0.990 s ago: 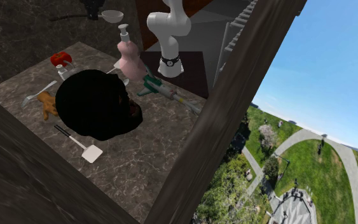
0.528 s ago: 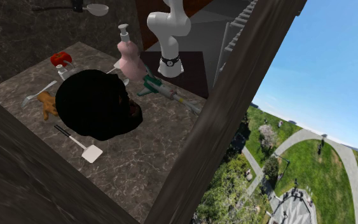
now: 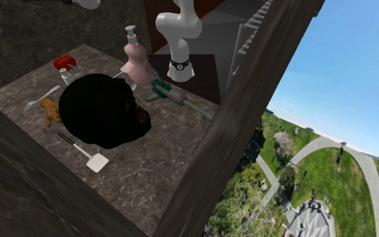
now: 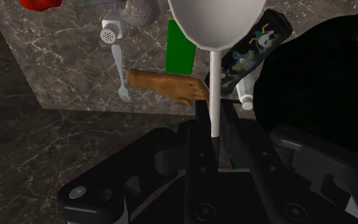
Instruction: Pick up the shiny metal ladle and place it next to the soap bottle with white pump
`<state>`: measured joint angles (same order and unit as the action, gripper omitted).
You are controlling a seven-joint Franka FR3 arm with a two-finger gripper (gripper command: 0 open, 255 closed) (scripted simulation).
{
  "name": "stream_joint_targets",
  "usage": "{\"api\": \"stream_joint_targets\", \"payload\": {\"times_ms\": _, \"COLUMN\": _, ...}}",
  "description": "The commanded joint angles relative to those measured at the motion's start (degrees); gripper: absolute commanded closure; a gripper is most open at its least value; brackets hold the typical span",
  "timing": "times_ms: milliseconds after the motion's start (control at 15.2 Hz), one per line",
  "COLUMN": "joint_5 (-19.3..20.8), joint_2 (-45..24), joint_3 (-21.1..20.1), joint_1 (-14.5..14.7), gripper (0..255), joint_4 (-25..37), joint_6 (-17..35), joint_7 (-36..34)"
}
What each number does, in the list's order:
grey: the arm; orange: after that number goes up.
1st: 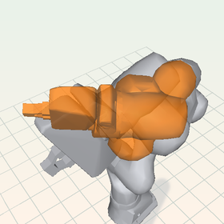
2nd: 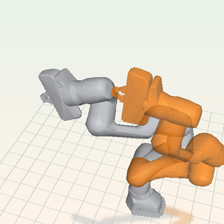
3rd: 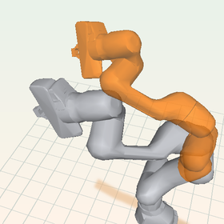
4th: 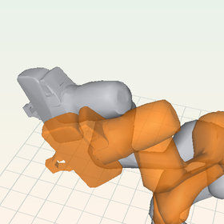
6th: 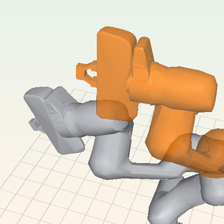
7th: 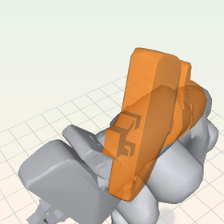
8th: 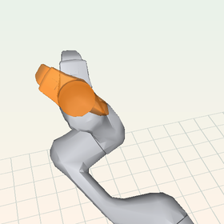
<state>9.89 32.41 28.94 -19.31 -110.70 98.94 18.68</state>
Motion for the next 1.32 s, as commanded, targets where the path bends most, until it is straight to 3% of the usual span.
{"api": "stream_joint_targets", "payload": {"times_ms": 0, "joint_5": -0.1, "joint_2": -1.3, "joint_3": 3.1, "joint_1": 0.0, "gripper": 255, "joint_4": 2.1, "joint_6": -0.3, "joint_7": 3.4}}
{"api": "stream_joint_targets", "payload": {"times_ms": 66, "joint_5": -0.2, "joint_2": -2.5, "joint_3": 5.7, "joint_1": 0.1, "gripper": 255, "joint_4": 3.7, "joint_6": -0.6, "joint_7": 6.1}}
{"api": "stream_joint_targets", "payload": {"times_ms": 1254, "joint_5": 2.4, "joint_2": 1.4, "joint_3": 7.0, "joint_1": -1.9, "gripper": 255, "joint_4": -13.0, "joint_6": 12.5, "joint_7": 5.7}}
